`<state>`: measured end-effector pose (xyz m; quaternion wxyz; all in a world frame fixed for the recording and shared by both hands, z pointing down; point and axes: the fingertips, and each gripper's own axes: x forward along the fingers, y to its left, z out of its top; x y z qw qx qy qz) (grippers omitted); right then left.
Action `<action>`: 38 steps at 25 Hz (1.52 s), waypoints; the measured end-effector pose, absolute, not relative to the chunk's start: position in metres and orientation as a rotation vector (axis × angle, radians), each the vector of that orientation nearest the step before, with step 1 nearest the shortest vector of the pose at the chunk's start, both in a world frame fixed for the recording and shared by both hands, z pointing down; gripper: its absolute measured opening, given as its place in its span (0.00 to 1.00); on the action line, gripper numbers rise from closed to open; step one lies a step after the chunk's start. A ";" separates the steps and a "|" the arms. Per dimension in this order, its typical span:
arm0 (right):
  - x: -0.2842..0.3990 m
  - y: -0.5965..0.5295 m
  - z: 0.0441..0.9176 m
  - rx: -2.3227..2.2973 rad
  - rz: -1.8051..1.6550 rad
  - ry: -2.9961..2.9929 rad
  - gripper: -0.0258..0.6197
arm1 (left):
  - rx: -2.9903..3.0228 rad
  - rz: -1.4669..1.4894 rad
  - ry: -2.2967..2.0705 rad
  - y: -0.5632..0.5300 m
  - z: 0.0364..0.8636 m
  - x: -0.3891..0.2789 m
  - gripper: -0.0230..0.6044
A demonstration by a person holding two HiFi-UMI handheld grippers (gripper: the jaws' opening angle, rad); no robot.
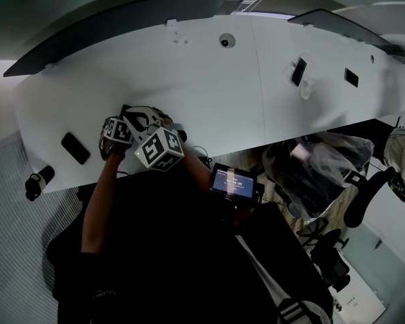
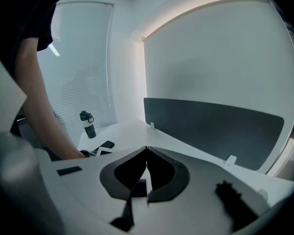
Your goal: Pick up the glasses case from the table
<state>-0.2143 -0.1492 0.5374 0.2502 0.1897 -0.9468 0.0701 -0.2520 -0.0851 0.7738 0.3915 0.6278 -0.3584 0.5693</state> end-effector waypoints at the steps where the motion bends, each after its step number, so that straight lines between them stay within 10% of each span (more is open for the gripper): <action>1: -0.214 -0.149 0.536 0.523 0.187 -2.580 0.05 | 1.609 1.445 -0.914 -0.085 0.773 -0.250 0.54; 12: -0.191 -0.149 0.523 0.591 0.186 -2.567 0.05 | 1.672 1.172 -0.968 -0.093 0.752 -0.253 0.50; 24: -0.185 -0.137 0.505 0.573 0.071 -2.595 0.05 | 1.394 -0.675 -1.042 -0.133 0.563 -0.325 0.50; 38: -0.204 -0.116 0.506 0.482 -0.022 -2.551 0.05 | 1.413 -0.840 -0.963 -0.113 0.545 -0.336 0.50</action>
